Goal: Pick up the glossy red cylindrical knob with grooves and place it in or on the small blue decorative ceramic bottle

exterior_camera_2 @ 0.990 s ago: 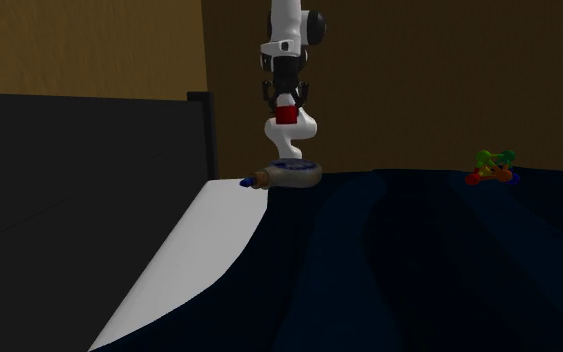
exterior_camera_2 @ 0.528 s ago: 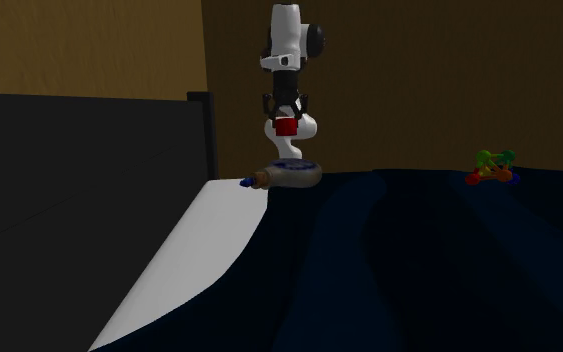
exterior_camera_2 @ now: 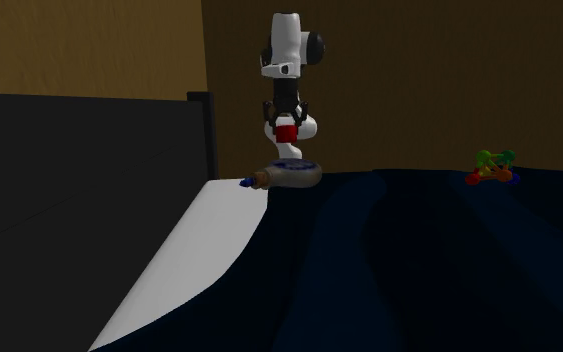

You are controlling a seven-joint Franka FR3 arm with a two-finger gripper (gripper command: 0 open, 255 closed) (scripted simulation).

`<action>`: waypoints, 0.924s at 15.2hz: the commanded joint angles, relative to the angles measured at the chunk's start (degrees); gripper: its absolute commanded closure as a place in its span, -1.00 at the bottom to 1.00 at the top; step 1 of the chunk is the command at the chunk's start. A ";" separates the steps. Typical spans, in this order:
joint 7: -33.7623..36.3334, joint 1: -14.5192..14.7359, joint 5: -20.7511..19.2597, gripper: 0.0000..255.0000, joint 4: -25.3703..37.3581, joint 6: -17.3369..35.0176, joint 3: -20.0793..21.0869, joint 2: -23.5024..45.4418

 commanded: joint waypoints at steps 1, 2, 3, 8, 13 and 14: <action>0.01 0.00 0.00 1.00 -0.02 0.04 0.00 0.00; 0.01 0.00 0.00 1.00 -0.02 0.04 0.00 0.00; 0.01 0.00 0.00 1.00 -0.02 0.04 0.00 0.00; 0.01 0.00 0.00 -1.00 -0.02 0.04 0.00 0.00; -0.12 0.25 0.44 -1.00 7.13 -7.27 0.63 -0.15; -0.12 0.25 0.44 -1.00 7.13 -7.27 0.63 -0.15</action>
